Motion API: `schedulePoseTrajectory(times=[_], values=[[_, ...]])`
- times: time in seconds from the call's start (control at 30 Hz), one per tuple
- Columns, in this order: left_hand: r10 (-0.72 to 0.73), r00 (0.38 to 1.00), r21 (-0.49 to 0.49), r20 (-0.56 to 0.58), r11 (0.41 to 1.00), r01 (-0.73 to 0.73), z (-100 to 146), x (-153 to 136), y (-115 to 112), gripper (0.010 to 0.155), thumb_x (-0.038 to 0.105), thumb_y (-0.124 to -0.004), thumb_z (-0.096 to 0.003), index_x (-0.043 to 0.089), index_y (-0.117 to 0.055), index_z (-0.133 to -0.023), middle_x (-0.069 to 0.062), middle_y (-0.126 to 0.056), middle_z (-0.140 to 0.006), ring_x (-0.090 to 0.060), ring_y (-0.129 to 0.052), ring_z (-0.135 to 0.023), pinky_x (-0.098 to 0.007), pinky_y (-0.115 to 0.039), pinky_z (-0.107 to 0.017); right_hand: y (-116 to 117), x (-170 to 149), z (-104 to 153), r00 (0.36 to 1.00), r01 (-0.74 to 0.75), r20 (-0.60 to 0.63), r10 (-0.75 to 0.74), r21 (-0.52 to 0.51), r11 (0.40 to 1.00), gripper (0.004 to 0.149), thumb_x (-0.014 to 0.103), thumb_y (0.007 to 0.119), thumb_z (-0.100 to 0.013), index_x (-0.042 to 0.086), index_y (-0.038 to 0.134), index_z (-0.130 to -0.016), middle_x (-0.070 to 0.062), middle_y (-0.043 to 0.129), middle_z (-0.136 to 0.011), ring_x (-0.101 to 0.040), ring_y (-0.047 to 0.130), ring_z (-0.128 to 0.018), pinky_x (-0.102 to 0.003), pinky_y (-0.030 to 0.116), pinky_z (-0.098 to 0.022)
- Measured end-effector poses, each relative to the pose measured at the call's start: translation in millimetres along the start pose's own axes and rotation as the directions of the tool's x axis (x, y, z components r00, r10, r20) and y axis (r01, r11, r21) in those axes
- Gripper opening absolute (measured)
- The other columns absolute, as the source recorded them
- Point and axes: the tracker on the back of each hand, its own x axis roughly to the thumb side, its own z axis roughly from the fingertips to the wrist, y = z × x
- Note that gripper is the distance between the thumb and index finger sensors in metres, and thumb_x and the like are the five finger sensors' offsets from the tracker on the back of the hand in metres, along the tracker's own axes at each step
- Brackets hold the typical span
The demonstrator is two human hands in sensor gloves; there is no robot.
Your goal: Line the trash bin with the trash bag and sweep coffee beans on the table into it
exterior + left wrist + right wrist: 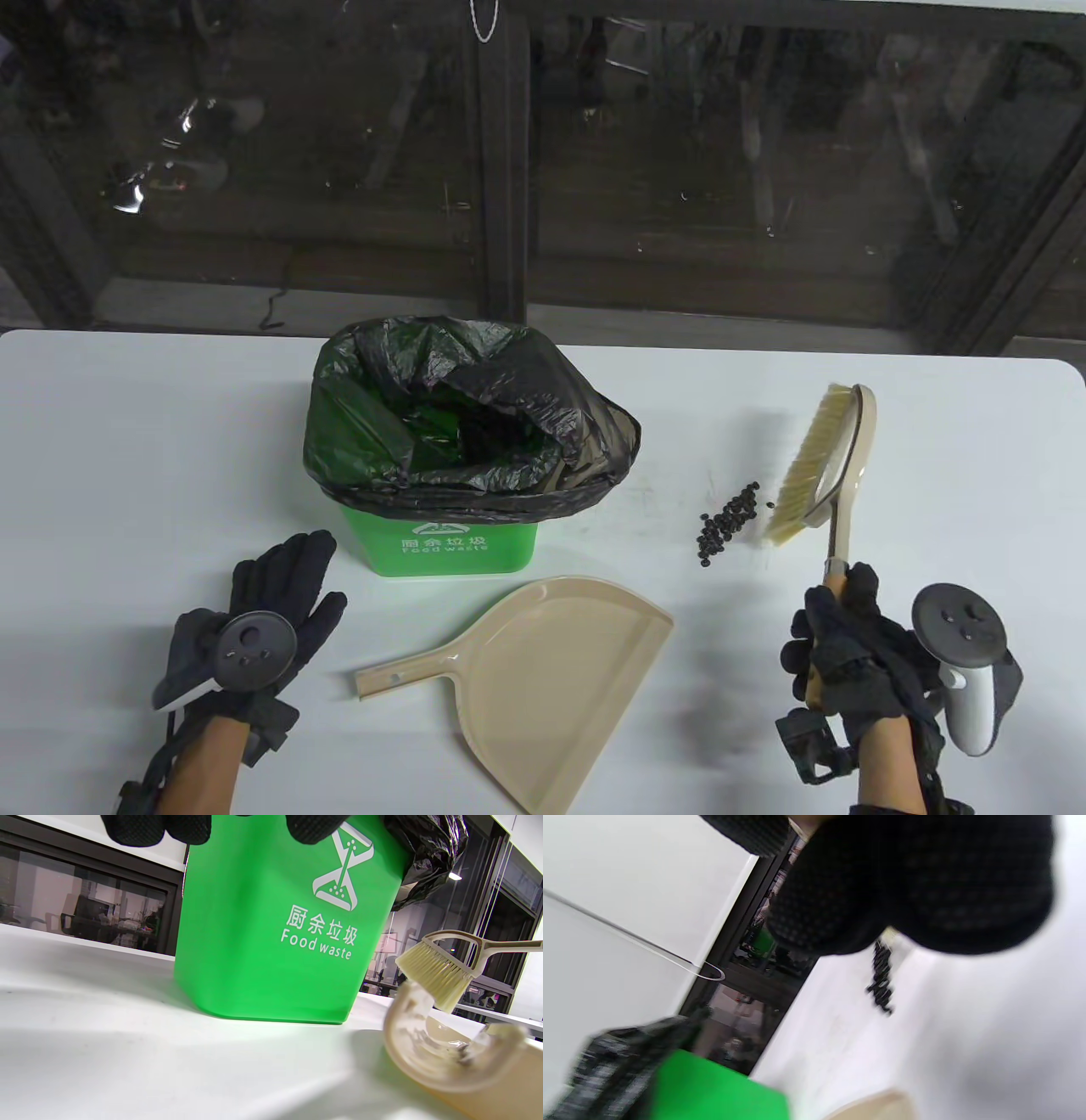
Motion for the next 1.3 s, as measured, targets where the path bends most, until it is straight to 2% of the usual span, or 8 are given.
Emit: schedulePoseTrajectory(times=[0.1, 0.23, 0.57, 0.63, 0.93, 1.03, 1.13, 1.3], values=[[-0.002, 1.000, -0.002, -0.004, 1.000, 0.002, 0.1, -0.5, 0.0, 0.065, 0.032, -0.051, -0.0747, -0.003, -0.023, -0.121, -0.037, -0.033, -0.119, -0.069, -0.045, -0.101, -0.078, -0.031, -0.068, -1.4, 0.0, -5.3, 0.969, -0.247, -0.018, 0.246, -0.035, 0.968, 0.070, 0.029, 0.066, -0.056, -0.004, 0.025, -0.102, -0.019, 0.085, -0.070, -0.011, 0.099, -0.028, -0.030, 0.091, -0.012], [-0.007, 1.000, -0.007, -0.008, 1.000, 0.007, 0.3, -0.9, -0.2, 0.065, 0.032, -0.051, -0.0747, -0.003, -0.023, -0.121, -0.037, -0.033, -0.120, -0.069, -0.045, -0.101, -0.078, -0.031, -0.068, 12.2, -6.6, -16.0, 0.843, -0.538, -0.045, 0.536, -0.033, 0.842, 0.070, 0.030, 0.069, -0.055, 0.000, 0.029, -0.104, -0.017, 0.086, -0.070, -0.011, 0.099, -0.029, -0.031, 0.091, -0.013], [-0.018, 1.000, -0.019, -0.018, 1.000, 0.018, 0.7, -1.4, -0.4, 0.065, 0.032, -0.051, -0.0746, -0.004, -0.023, -0.121, -0.037, -0.033, -0.119, -0.069, -0.045, -0.101, -0.078, -0.031, -0.068, 52.8, -2.4, -36.0, 0.600, -0.798, 0.040, 0.799, 0.094, 0.595, 0.068, 0.032, 0.071, -0.053, 0.007, 0.033, -0.104, -0.013, 0.088, -0.069, -0.010, 0.098, -0.030, -0.032, 0.091, -0.015], [-0.017, 1.000, -0.018, -0.018, 1.000, 0.017, 0.6, -1.6, -0.4, 0.065, 0.032, -0.051, -0.0745, -0.003, -0.023, -0.121, -0.037, -0.033, -0.119, -0.069, -0.045, -0.101, -0.078, -0.031, -0.068, 56.7, 1.2, -33.7, 0.579, -0.813, 0.071, 0.812, 0.123, 0.569, 0.068, 0.032, 0.071, -0.053, 0.008, 0.032, -0.104, -0.012, 0.088, -0.068, -0.009, 0.098, -0.029, -0.032, 0.091, -0.015], [-0.019, 1.000, -0.021, -0.009, 1.000, 0.019, -0.3, -0.4, -1.1, 0.065, 0.032, -0.051, -0.0745, -0.003, -0.023, -0.121, -0.037, -0.033, -0.119, -0.069, -0.045, -0.101, -0.078, -0.031, -0.068, 50.7, 23.1, -13.3, 0.694, -0.720, 0.170, 0.700, 0.185, 0.669, 0.069, 0.032, 0.070, -0.054, 0.006, 0.032, -0.105, -0.013, 0.088, -0.068, -0.010, 0.098, -0.029, -0.032, 0.090, -0.014], [-0.021, 1.000, -0.018, -0.007, 1.000, 0.021, -0.1, -0.2, -1.3, 0.065, 0.032, -0.051, -0.0745, -0.004, -0.023, -0.121, -0.038, -0.033, -0.119, -0.069, -0.045, -0.101, -0.078, -0.031, -0.068, 48.3, 31.0, -10.2, 0.699, -0.715, 0.178, 0.693, 0.133, 0.686, 0.069, 0.032, 0.070, -0.054, 0.005, 0.032, -0.105, -0.014, 0.088, -0.068, -0.010, 0.098, -0.029, -0.032, 0.090, -0.014], [-0.023, 1.000, -0.018, -0.005, 1.000, 0.023, -0.2, 0.0, -1.5, 0.065, 0.032, -0.051, -0.0745, -0.004, -0.023, -0.121, -0.037, -0.033, -0.119, -0.069, -0.046, -0.101, -0.078, -0.032, -0.067, 49.0, 34.3, -10.7, 0.745, -0.660, 0.163, 0.646, 0.048, 0.750, 0.069, 0.031, 0.069, -0.055, 0.004, 0.031, -0.105, -0.014, 0.088, -0.069, -0.010, 0.098, -0.029, -0.031, 0.090, -0.014], [-0.024, 1.000, -0.012, 0.009, 1.000, 0.024, -0.5, 1.8, -0.8, 0.065, 0.032, -0.051, -0.0746, -0.004, -0.023, -0.121, -0.038, -0.033, -0.119, -0.069, -0.046, -0.101, -0.078, -0.031, -0.068, 63.5, 23.1, -20.4, 0.894, -0.426, 0.111, 0.434, -0.092, 0.900, 0.069, 0.031, 0.068, -0.055, 0.001, 0.030, -0.104, -0.014, 0.087, -0.067, -0.009, 0.097, -0.028, -0.031, 0.090, -0.013]])
